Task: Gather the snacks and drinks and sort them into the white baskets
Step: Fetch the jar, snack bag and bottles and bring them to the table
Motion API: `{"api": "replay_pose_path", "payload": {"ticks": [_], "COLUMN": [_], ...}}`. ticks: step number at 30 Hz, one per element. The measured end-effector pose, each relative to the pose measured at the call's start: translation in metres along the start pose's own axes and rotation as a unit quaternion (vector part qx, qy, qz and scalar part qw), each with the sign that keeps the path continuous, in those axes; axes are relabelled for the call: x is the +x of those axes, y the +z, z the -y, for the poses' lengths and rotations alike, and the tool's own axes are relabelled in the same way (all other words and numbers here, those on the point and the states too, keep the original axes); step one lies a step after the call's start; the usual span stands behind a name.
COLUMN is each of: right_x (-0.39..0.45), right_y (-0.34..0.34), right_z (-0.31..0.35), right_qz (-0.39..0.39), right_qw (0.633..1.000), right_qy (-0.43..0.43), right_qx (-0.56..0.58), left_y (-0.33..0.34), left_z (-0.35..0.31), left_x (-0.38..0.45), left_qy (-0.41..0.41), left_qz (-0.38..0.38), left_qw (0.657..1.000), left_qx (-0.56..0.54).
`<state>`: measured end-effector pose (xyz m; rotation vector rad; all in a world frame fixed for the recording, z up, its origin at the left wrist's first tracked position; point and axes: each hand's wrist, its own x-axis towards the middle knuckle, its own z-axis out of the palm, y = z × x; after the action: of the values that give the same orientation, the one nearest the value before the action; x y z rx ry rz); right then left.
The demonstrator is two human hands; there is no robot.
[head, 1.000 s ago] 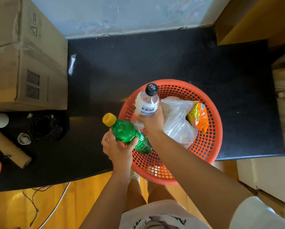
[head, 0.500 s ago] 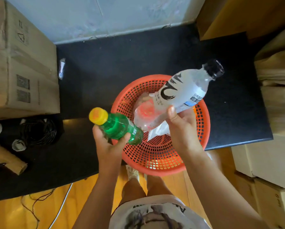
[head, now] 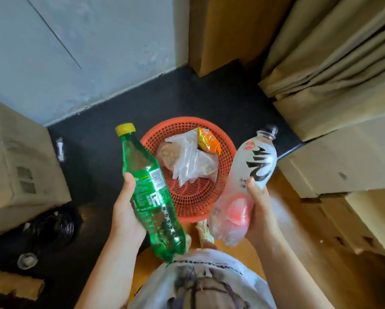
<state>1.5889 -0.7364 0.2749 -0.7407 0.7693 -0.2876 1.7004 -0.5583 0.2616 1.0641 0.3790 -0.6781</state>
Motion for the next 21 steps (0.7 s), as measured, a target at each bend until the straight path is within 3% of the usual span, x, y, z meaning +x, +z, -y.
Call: {"api": "replay_pose_path", "payload": {"ticks": [5, 10, 14, 21], "right_x": [-0.077, -0.144, -0.209, -0.328], "right_y": [-0.022, -0.044, -0.076, -0.141], "right_z": [-0.016, -0.032, -0.04, -0.049], "right_qz": [-0.091, -0.189, -0.276, -0.357], "right_qw": [0.993, 0.97, 0.934, 0.852], "right_qy": [-0.067, -0.136, -0.197, -0.337], "right_qx": [0.041, 0.071, 0.111, 0.182], "left_y": [0.016, 0.045, 0.074, 0.128], "left_z": [0.012, 0.031, 0.06, 0.13], "left_x": [-0.037, -0.073, -0.111, -0.201], "left_qy": [-0.114, -0.176, -0.217, -0.251], "left_qz": [0.122, 0.267, 0.357, 0.508], "left_qw": [0.985, 0.937, 0.882, 0.764], "left_qx": [0.039, 0.137, 0.219, 0.309]}}
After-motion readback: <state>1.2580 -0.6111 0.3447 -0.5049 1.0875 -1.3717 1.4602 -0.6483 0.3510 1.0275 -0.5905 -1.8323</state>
